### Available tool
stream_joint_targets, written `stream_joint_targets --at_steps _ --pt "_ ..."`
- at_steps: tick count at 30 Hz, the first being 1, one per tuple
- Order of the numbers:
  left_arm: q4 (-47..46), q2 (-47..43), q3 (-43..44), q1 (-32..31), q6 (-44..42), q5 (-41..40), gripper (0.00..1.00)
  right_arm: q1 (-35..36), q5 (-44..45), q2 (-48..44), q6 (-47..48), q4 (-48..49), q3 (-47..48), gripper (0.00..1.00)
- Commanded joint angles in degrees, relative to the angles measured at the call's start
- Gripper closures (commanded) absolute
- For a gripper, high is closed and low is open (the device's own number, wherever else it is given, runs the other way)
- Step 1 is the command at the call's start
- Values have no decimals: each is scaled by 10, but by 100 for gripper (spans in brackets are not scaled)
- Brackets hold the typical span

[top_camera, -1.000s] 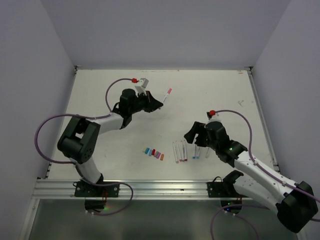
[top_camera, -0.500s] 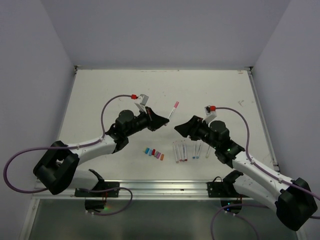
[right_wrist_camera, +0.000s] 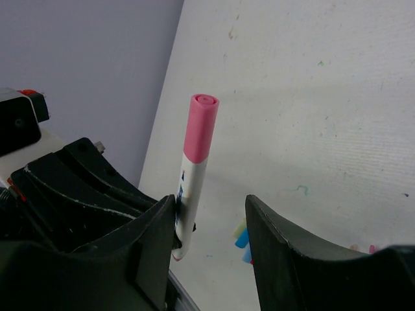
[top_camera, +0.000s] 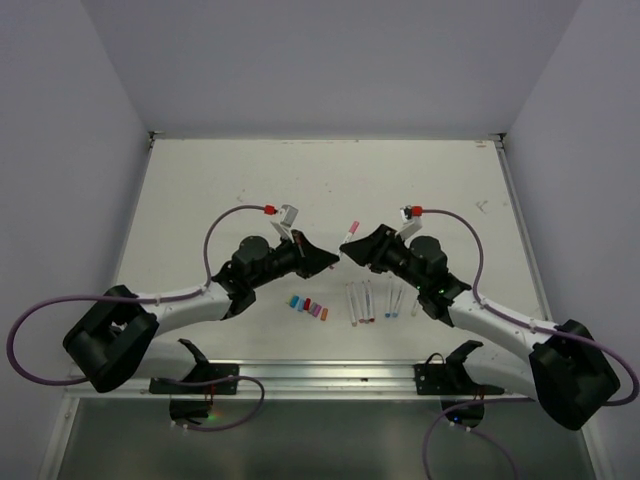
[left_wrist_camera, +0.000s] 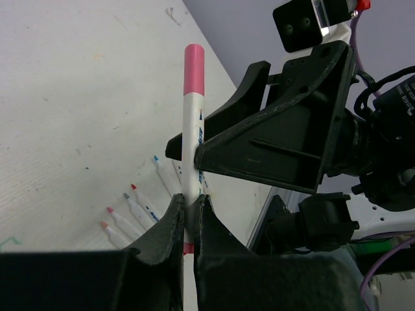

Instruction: Open the pen caps

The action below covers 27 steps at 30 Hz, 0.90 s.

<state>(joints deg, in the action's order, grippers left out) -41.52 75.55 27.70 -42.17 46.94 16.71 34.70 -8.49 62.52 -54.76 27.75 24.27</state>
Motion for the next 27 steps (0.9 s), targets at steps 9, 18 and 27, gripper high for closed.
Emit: stream_joint_targets --at_steps 9,18,27 --pt "-62 -2 -11 -25 17 -24 100 -2 -31 66 -42 147 -5 71" --pt "-80 29 2 -31 35 -30 100 1 -57 92 -52 149 -1 100" --pt "70 -61 -9 -36 -20 -87 37 2 -46 78 78 -79 77 100"
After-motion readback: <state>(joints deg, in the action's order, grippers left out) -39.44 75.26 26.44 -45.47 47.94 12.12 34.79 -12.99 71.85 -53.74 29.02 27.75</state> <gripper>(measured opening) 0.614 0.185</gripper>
